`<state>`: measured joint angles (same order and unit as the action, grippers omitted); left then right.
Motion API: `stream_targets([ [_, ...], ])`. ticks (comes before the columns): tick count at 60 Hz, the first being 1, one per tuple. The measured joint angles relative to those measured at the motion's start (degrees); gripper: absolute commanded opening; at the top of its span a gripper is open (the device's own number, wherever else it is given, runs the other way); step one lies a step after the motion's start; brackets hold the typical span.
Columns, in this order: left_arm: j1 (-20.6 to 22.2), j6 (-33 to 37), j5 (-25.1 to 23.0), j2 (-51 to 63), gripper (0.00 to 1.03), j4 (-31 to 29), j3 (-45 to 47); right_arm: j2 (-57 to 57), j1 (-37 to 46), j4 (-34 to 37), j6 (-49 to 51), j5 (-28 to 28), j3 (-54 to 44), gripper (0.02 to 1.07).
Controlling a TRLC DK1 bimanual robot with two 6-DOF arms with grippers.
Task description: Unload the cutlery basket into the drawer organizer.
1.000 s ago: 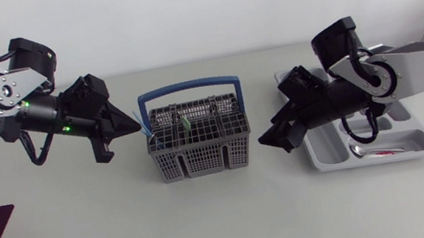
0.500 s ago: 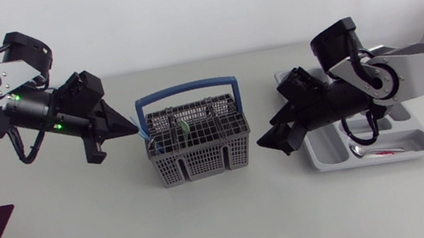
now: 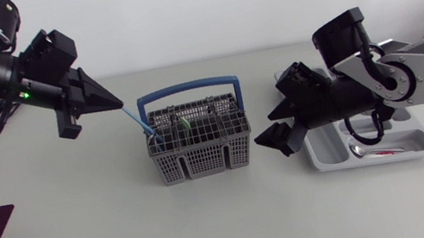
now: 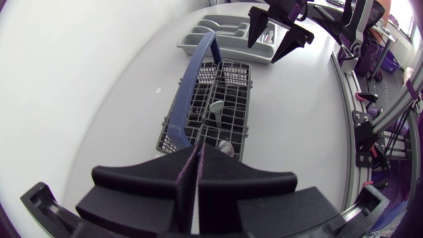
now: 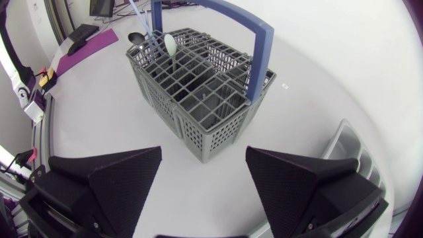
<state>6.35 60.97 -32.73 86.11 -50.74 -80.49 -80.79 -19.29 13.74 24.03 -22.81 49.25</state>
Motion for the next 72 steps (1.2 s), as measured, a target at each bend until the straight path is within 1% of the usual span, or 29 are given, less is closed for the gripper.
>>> stream_targets([
  [20, -1.4, 1.0, 0.0, -3.1, 0.10, -6.4, -5.4, 3.9, -2.1, 0.1, 0.0, 1.9, -1.1, 0.94],
  [38, -1.4, 1.9, 0.0, -6.4, 0.10, -9.7, -9.3, 9.0, -3.7, -0.3, 0.0, 3.7, -4.2, 0.94],
  [46, -1.2, 1.8, 0.0, -9.9, 0.10, -11.1, -9.7, 13.6, -6.1, -2.9, 0.0, 7.5, -7.0, 0.94],
  [48, -0.8, 1.8, 0.0, -11.1, 0.10, -11.3, -9.7, 15.0, -7.1, -3.6, 0.2, 8.9, -7.9, 0.96],
  [53, 1.2, 0.7, 0.0, -14.2, 0.10, -11.3, -9.6, 18.0, -9.7, -4.7, 0.3, 11.8, -9.6, 0.97],
  [61, 5.7, -2.3, -0.1, -18.2, 0.10, -10.9, -6.6, 21.5, -12.3, -5.0, 1.0, 13.1, -11.3, 0.98],
  [66, 8.3, -4.4, -0.5, -19.3, 0.10, -8.5, -2.6, 23.8, -13.7, -5.0, 1.6, 13.2, -12.1, 0.98],
  [72, 11.1, -7.4, -1.9, -19.2, 0.10, -3.7, 4.3, 25.8, -15.8, -5.0, 1.7, 13.2, -12.2, 0.98],
])
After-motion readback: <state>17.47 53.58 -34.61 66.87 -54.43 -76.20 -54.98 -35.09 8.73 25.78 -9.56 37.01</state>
